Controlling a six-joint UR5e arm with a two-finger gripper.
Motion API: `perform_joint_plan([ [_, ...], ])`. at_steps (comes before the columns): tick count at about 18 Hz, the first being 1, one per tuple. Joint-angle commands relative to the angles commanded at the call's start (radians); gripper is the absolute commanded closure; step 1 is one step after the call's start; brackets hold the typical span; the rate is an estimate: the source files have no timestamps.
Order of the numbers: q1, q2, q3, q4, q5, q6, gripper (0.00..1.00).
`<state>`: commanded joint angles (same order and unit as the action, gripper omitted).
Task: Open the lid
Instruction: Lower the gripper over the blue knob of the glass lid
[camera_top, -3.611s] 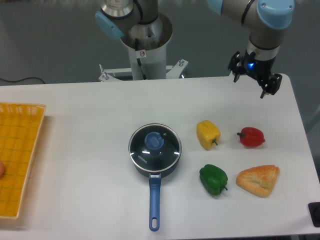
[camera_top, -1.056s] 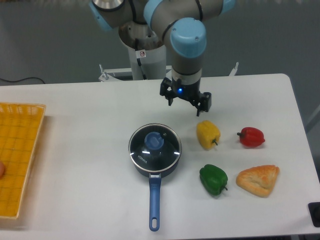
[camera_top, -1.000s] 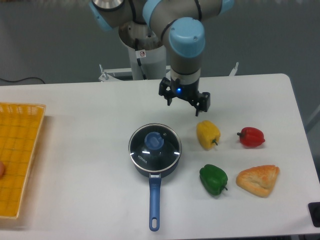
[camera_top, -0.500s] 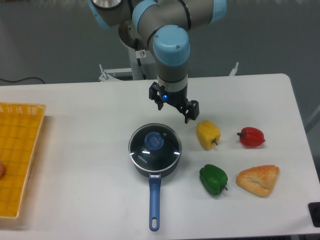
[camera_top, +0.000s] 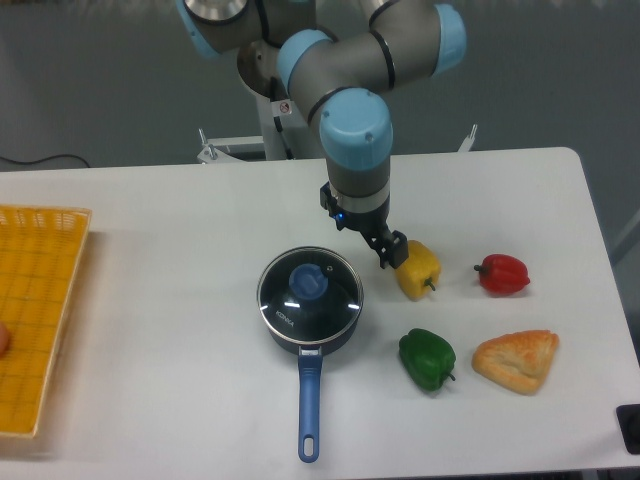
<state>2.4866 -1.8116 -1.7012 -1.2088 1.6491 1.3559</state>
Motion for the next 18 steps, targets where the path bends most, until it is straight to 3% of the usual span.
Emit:
perform_joint_plan([
  [10,0.002,0.002,-0.034,0.005,-0.095,0.156,0.0],
  [18,-0.026,-0.017,-0.029,0.021,-0.129,0.152,0.0],
])
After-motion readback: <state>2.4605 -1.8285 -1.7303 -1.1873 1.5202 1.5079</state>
